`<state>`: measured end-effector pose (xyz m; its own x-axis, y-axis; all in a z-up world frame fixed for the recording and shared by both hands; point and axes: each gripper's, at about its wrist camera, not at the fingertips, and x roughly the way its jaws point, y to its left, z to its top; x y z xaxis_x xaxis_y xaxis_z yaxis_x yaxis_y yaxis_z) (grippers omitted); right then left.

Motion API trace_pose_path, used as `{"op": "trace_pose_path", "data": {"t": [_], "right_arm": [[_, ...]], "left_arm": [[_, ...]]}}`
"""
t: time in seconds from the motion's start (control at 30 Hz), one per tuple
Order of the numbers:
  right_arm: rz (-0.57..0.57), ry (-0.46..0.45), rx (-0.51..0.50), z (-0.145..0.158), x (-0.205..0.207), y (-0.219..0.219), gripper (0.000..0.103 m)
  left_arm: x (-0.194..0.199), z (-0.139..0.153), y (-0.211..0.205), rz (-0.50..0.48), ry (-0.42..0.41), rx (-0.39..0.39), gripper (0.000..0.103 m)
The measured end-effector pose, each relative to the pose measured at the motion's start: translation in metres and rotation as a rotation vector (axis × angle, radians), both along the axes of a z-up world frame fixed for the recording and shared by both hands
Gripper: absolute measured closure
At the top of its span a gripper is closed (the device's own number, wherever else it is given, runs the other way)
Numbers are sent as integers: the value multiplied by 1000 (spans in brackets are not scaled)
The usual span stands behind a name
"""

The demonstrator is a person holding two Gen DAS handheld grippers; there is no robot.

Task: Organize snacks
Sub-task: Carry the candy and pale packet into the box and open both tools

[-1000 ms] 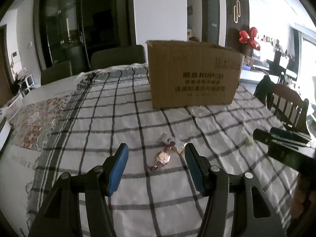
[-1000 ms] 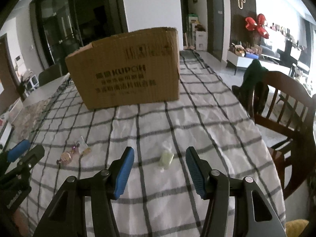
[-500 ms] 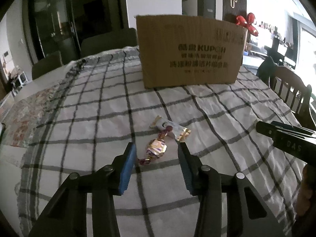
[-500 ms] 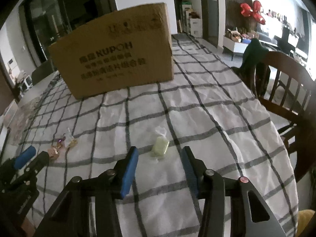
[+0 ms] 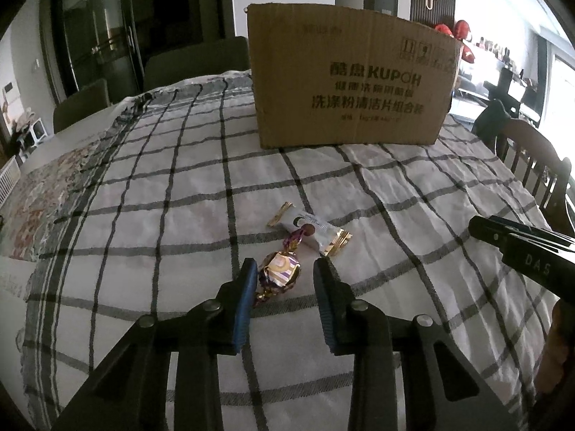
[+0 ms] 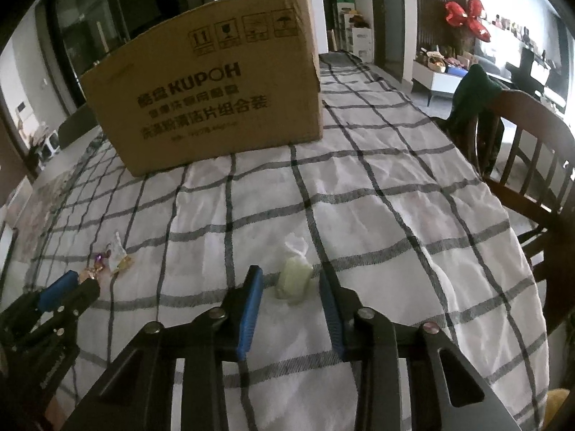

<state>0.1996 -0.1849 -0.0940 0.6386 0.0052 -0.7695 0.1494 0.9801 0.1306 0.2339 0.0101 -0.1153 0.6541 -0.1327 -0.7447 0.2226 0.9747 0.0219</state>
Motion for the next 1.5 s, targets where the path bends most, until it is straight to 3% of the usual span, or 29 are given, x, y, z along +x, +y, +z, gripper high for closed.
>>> {"op": "trace_pose_path", "data": {"t": [0.17, 0.4, 0.77, 1.1, 1.5], "right_arm": [[2, -2, -9, 0, 1, 0, 79], [7, -15, -20, 3, -1, 0, 80], [22, -75, -3, 25, -15, 0, 80], [54, -158, 5, 58, -24, -2, 80], [96, -276, -5, 103, 2, -3, 80]], "left_arm": [[3, 1, 0, 15, -2, -5, 78], [0, 4, 3, 24, -16, -16, 79], [-11, 33, -4, 25, -33, -47, 79], [-20, 73, -11, 8, -128, -53, 79], [6, 113, -20, -15, -222, -78, 79]]}}
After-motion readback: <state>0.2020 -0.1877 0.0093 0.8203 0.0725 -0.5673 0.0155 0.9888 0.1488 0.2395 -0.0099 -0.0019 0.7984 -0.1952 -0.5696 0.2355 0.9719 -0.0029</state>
